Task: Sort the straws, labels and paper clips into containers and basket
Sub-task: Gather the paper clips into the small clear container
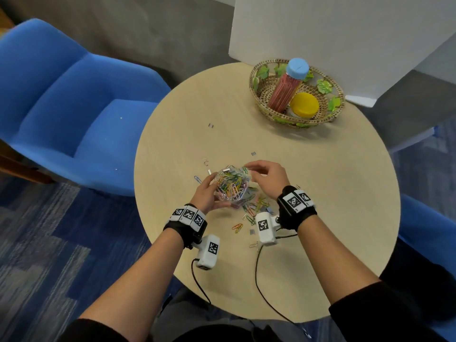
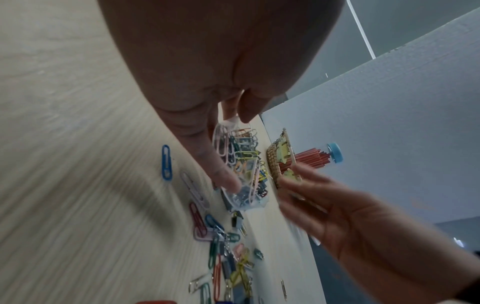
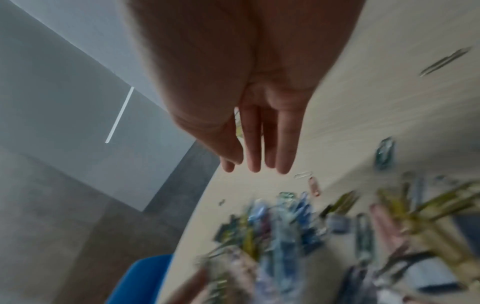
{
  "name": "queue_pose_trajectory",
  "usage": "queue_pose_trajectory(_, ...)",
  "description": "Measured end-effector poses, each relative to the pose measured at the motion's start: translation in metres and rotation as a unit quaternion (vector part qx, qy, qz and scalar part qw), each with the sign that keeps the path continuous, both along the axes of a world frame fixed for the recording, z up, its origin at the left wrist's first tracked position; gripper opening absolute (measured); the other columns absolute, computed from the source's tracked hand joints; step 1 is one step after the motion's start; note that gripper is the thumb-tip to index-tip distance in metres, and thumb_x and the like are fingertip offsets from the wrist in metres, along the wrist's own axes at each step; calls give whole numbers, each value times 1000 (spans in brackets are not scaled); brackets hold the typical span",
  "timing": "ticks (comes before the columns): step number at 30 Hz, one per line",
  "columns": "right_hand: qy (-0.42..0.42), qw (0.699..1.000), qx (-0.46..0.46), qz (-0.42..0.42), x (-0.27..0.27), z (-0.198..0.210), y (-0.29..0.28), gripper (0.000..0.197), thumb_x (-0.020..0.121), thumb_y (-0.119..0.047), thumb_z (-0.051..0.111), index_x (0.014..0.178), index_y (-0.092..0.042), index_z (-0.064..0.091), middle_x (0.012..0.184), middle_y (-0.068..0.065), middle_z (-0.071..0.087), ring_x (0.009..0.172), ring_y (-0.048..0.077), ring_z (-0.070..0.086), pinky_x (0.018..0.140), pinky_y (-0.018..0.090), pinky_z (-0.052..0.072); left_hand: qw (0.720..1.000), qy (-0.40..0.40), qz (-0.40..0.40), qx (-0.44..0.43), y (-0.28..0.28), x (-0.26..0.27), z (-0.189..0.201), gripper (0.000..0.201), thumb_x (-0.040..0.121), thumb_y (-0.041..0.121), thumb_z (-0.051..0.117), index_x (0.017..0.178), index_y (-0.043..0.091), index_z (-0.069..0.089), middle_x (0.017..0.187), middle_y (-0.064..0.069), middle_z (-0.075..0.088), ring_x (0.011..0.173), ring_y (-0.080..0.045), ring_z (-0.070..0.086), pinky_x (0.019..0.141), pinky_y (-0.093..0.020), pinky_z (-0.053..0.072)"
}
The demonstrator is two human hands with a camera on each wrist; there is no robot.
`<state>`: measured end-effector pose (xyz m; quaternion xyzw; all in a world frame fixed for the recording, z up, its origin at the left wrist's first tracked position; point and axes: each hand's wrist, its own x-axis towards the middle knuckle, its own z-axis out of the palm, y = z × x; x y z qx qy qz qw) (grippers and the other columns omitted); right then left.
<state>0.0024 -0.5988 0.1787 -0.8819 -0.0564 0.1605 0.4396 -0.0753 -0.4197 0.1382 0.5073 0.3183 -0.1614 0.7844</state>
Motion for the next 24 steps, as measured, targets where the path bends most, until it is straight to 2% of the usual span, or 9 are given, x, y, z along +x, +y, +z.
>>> queue_pose_trajectory(2,-1,996,-86,-5,3,-9,-13,33,93,-8,58,120,-23,68,126,0,66,117,16,60,107,33,43,1000,-2,15,1,6,0,-1,37,105,16,47,142,19,48,147,-18,44,121,-47,55,55,-31,60)
queue_pose_trajectory(5,48,974,-208,76,-4,-36,-21,55,98,-19,53,150,-19,37,158,7,33,145,25,31,119,35,24,999,-12,42,11,14,0,-1,39,106,14,42,145,18,45,140,-18,47,112,-44,61,56,-33,61)
queue_pose_trajectory(8,12,955,-247,162,-18,-52,-5,68,98,-35,50,156,-24,18,164,5,11,151,30,12,122,46,16,997,-28,66,28,24,-2,-2,43,106,14,41,149,20,42,140,-20,50,94,-33,68,62,-34,62)
queue_pose_trajectory(11,-35,925,-281,255,-27,-55,18,80,94,-52,50,157,-30,6,166,2,-2,151,30,6,121,52,12,994,-37,92,42,36,-7,-1,42,107,14,39,149,20,40,144,-19,48,100,-35,66,63,-34,62)
queue_pose_trajectory(14,-72,874,-360,318,-35,-62,32,87,89,-65,48,157,-34,3,165,1,-11,151,32,0,122,53,9,992,-37,114,47,48,-11,-1,42,107,13,37,149,20,40,144,-19,49,104,-37,63,62,-32,62)
queue_pose_trajectory(17,-127,866,-366,316,-45,-66,38,62,98,-49,46,153,-29,24,163,10,11,146,35,19,119,50,25,990,-35,129,43,57,-14,-2,42,107,13,37,149,19,39,144,-18,49,97,-32,65,63,-33,62)
queue_pose_trajectory(20,-193,869,-329,316,-49,-68,37,32,101,-20,48,132,-13,50,142,14,43,121,34,46,93,42,49,989,-32,137,32,59,-17,-3,43,107,12,39,149,19,40,143,-19,48,98,-33,65,61,-33,62)
queue_pose_trajectory(22,-197,876,-315,309,-47,-69,36,25,98,-11,51,123,-10,55,125,12,52,110,31,50,82,38,49,990,-28,137,30,56,-19,-4,42,107,12,38,148,19,41,144,-19,48,102,-36,64,60,-33,62)
queue_pose_trajectory(24,-181,897,-294,277,-41,-67,35,21,97,-10,53,117,-9,61,113,10,56,103,28,53,79,35,47,990,-21,133,30,52,-21,-5,42,107,13,38,148,19,41,145,-18,47,108,-39,61,59,-33,62)
